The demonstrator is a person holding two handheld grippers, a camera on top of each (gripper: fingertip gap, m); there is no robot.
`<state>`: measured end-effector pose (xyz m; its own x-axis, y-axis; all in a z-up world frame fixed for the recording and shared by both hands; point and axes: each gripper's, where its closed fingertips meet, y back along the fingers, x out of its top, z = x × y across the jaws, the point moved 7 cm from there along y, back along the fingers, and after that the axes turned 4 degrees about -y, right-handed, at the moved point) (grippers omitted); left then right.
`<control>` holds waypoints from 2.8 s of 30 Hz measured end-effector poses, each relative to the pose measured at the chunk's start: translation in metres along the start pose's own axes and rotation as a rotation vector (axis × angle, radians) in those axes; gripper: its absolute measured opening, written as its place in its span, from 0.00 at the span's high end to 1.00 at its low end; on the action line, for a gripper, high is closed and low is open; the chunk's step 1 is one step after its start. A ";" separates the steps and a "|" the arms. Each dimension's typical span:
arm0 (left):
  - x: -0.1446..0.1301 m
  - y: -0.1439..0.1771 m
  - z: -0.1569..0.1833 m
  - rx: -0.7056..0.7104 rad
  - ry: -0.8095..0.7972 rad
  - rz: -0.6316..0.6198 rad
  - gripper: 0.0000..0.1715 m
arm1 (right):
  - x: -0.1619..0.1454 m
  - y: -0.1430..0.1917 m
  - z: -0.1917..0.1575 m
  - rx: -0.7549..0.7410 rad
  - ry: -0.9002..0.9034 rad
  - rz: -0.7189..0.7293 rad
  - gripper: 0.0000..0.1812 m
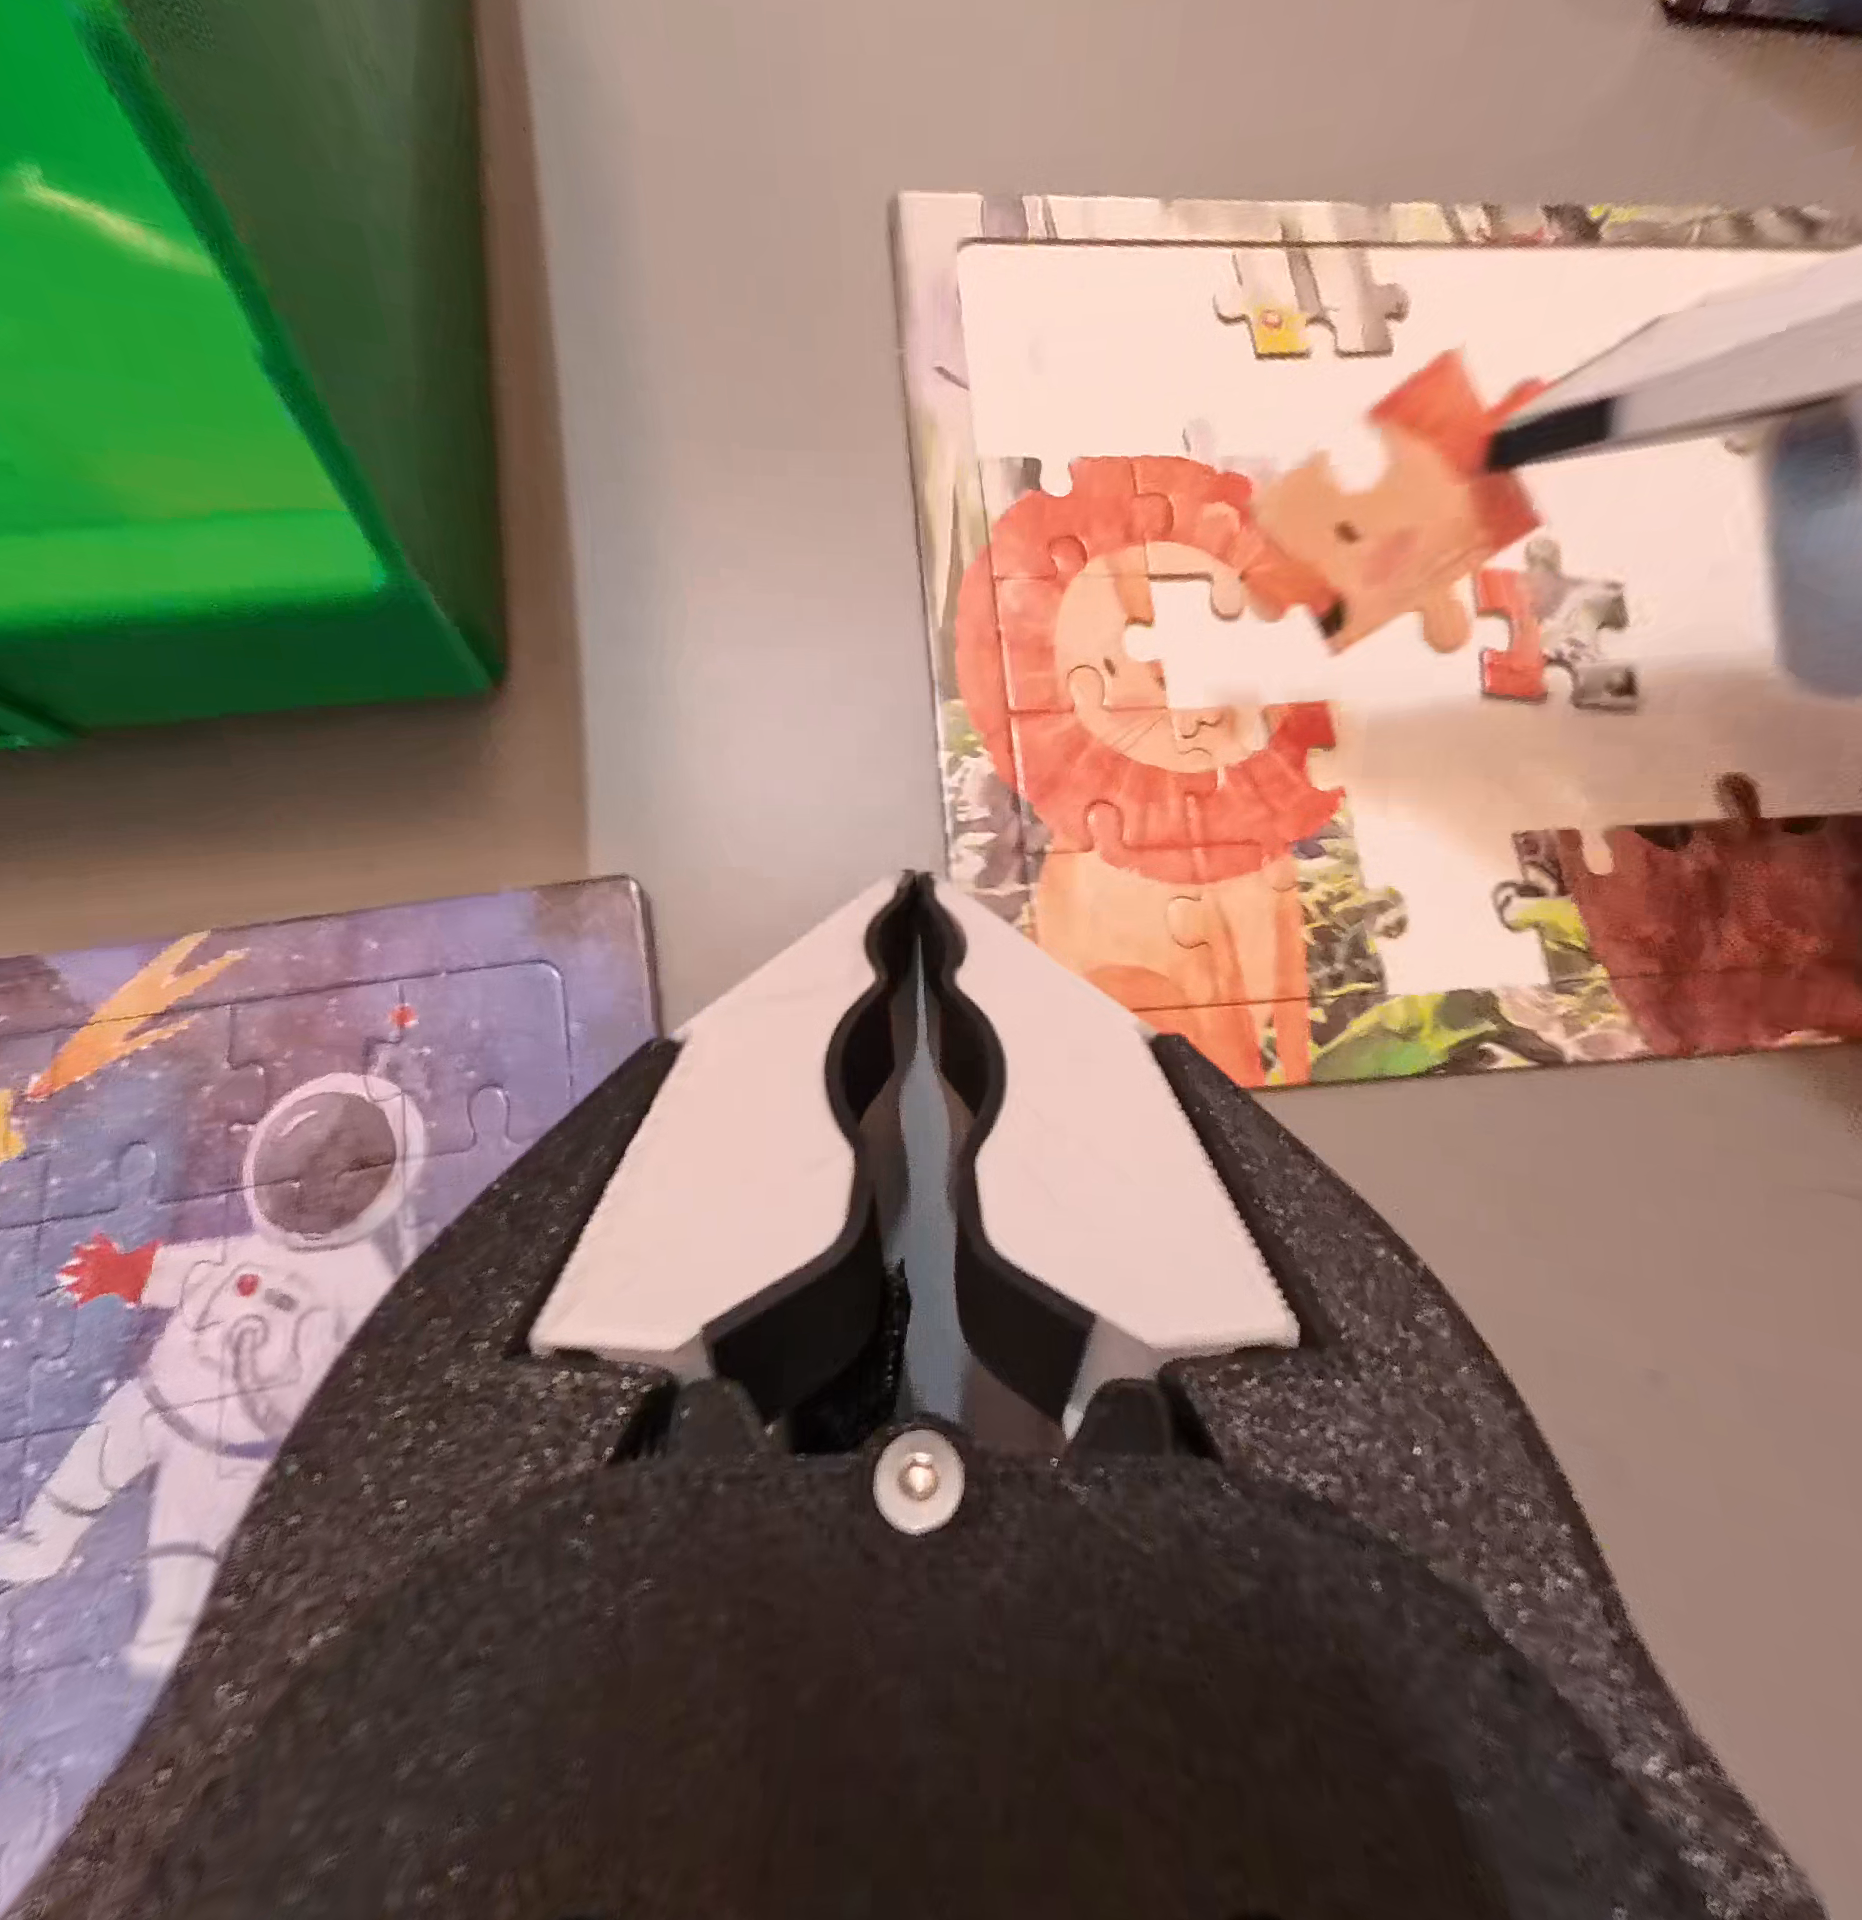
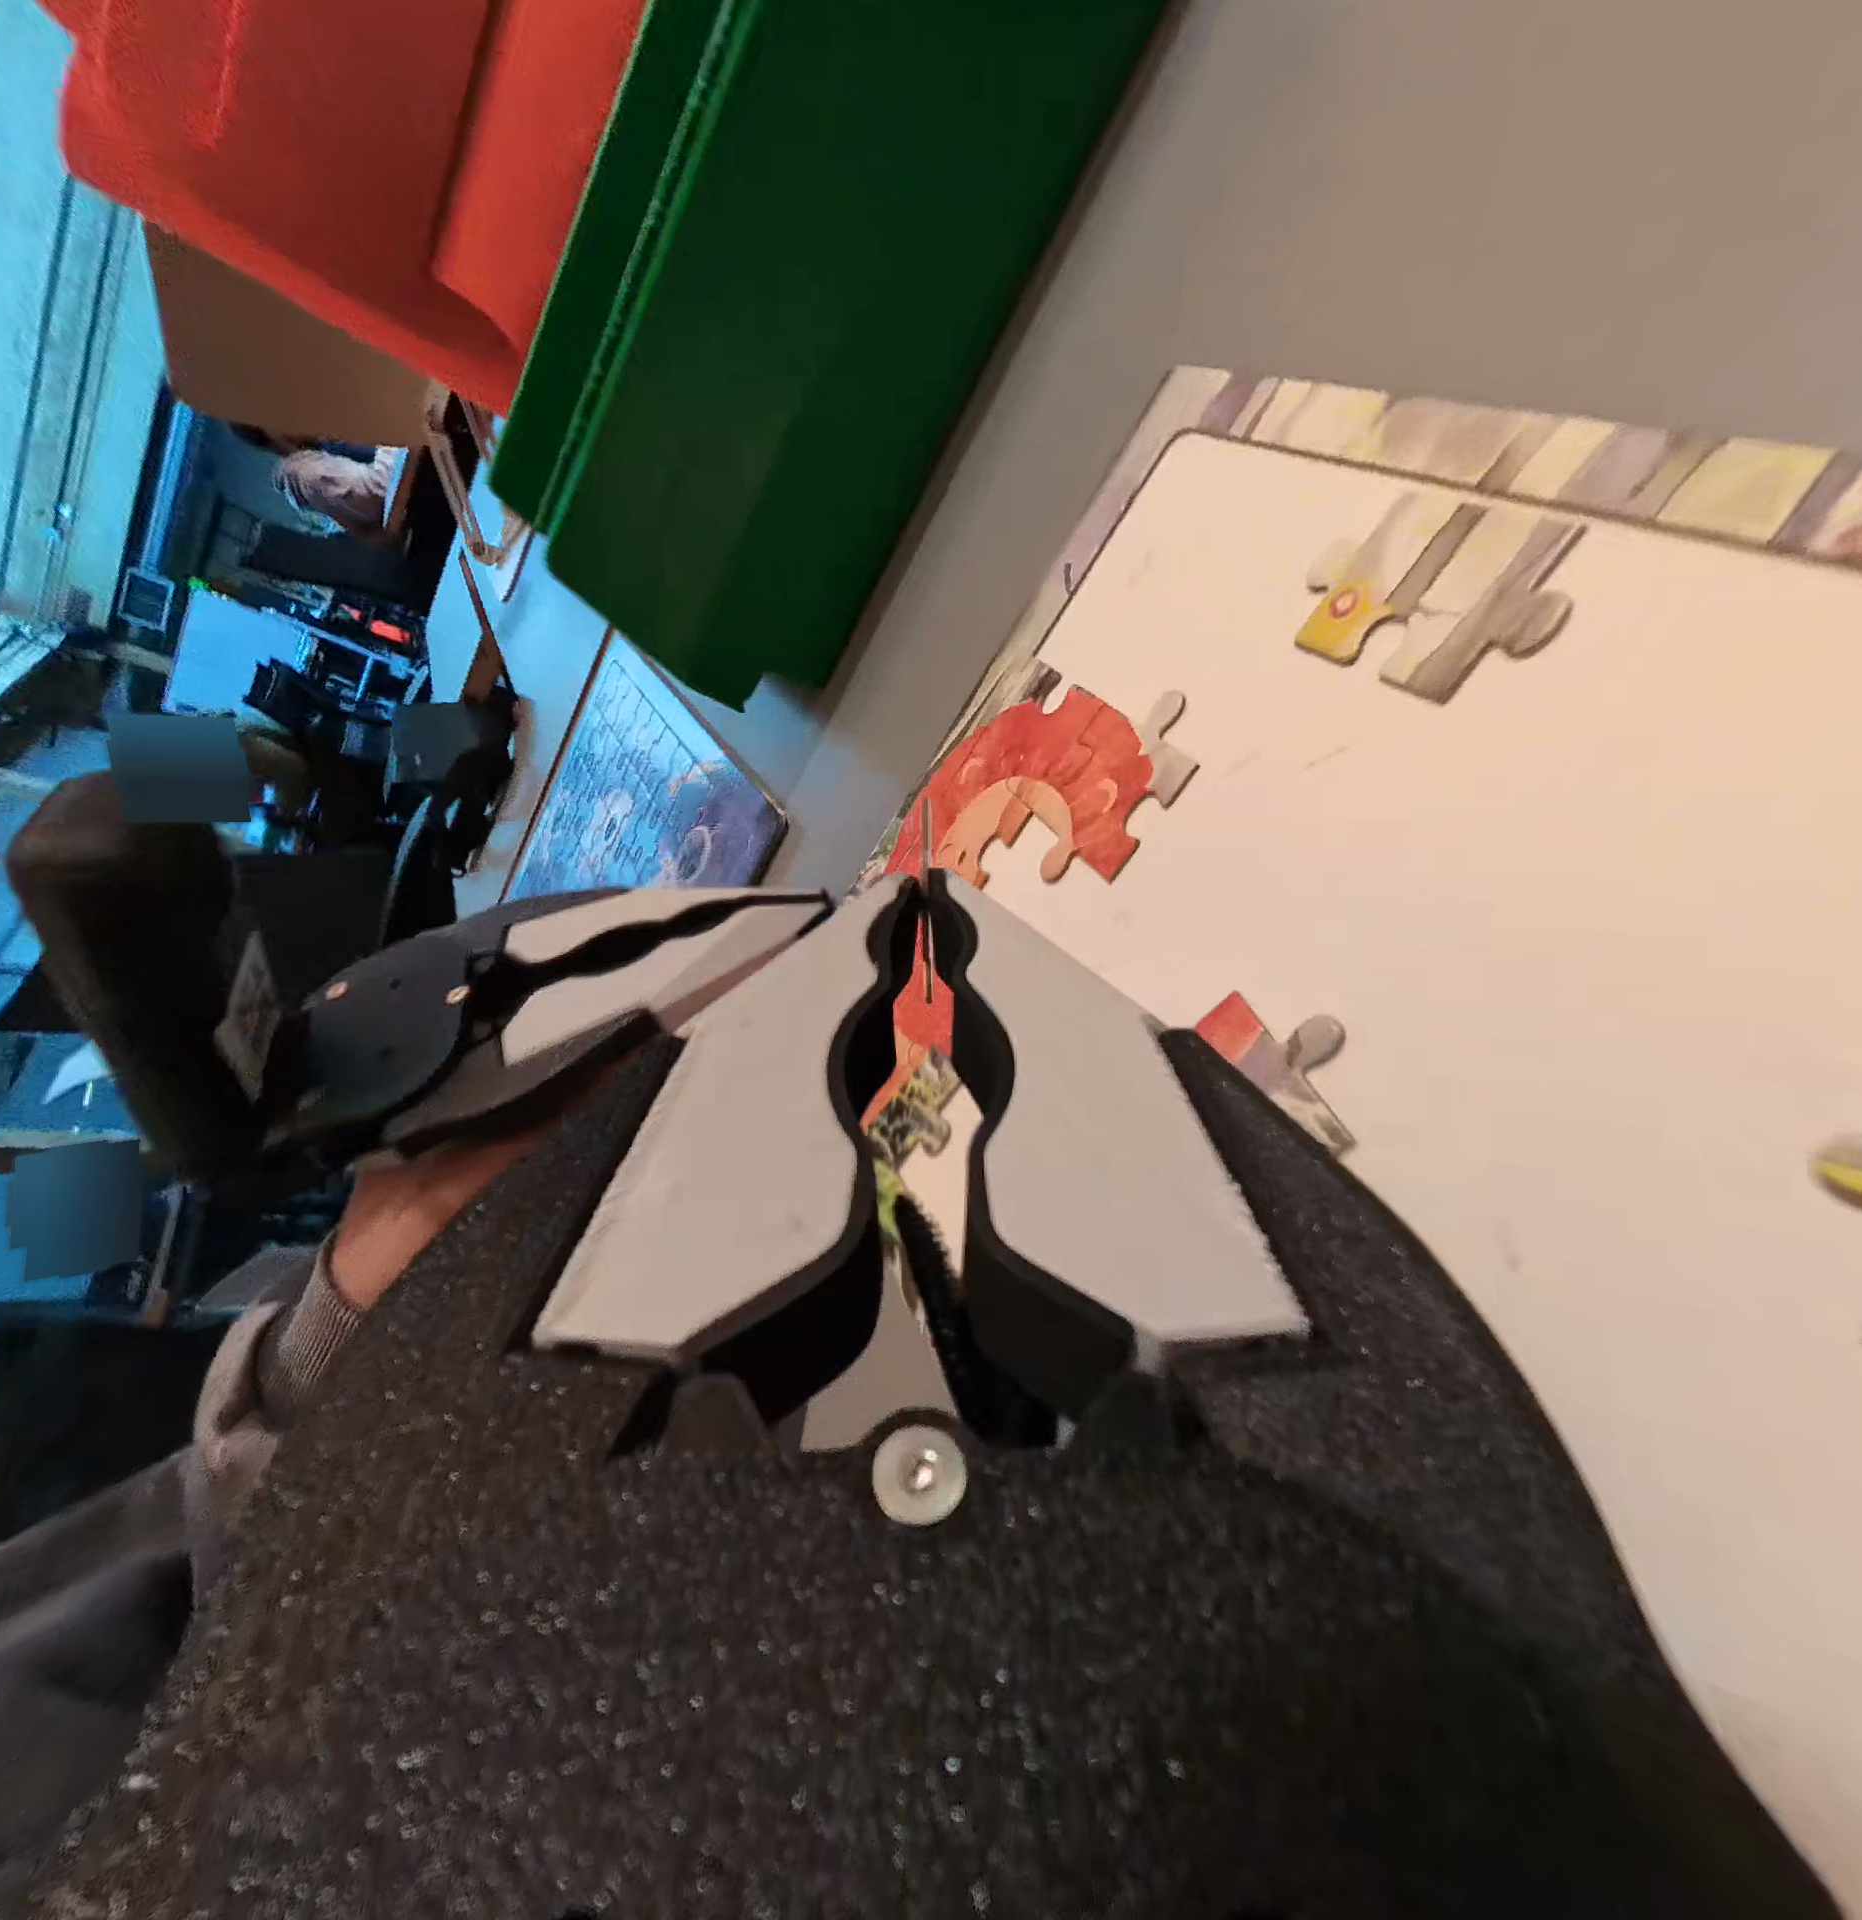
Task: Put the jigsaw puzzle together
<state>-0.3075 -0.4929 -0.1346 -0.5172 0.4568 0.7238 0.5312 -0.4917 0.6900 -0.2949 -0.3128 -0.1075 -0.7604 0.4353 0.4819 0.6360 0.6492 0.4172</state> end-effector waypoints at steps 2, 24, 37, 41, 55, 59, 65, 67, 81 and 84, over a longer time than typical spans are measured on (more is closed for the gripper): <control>-0.003 0.003 0.004 0.000 -0.024 -0.004 1.00 | -0.005 -0.008 0.002 -0.019 -0.010 -0.013 0.99; -0.013 0.013 0.015 -0.004 -0.110 -0.008 1.00 | -0.015 -0.017 0.016 -0.066 -0.080 0.037 0.98; -0.013 0.013 0.015 0.000 -0.116 -0.007 1.00 | -0.024 -0.014 0.009 -0.198 0.101 -0.038 0.90; -0.013 0.013 0.015 -0.001 -0.117 -0.007 1.00 | -0.024 -0.010 0.008 -0.276 0.201 -0.052 0.88; -0.013 0.013 0.015 -0.001 -0.123 -0.006 1.00 | -0.024 -0.046 -0.013 -0.385 0.727 -0.278 1.00; -0.014 0.013 0.015 -0.001 -0.124 -0.005 1.00 | -0.022 -0.046 -0.011 -0.382 0.658 -0.289 1.00; -0.014 0.013 0.015 -0.008 -0.116 -0.004 1.00 | -0.005 -0.026 -0.020 -0.401 0.664 -0.195 1.00; -0.014 0.013 0.015 -0.008 -0.117 -0.005 1.00 | -0.008 -0.022 -0.015 -0.416 0.670 -0.202 1.00; -0.014 0.015 0.017 -0.005 -0.180 -0.024 1.00 | 0.006 0.039 -0.031 -0.331 0.669 -0.017 1.00; -0.014 0.017 0.020 0.001 -0.207 -0.038 1.00 | 0.007 0.102 -0.037 -0.352 0.706 0.141 1.00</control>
<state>-0.2778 -0.4929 -0.1333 -0.3876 0.6176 0.6844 0.5147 -0.4710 0.7164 -0.2311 -0.2670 -0.0328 -0.4820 -0.0748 0.8729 0.8137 0.3311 0.4777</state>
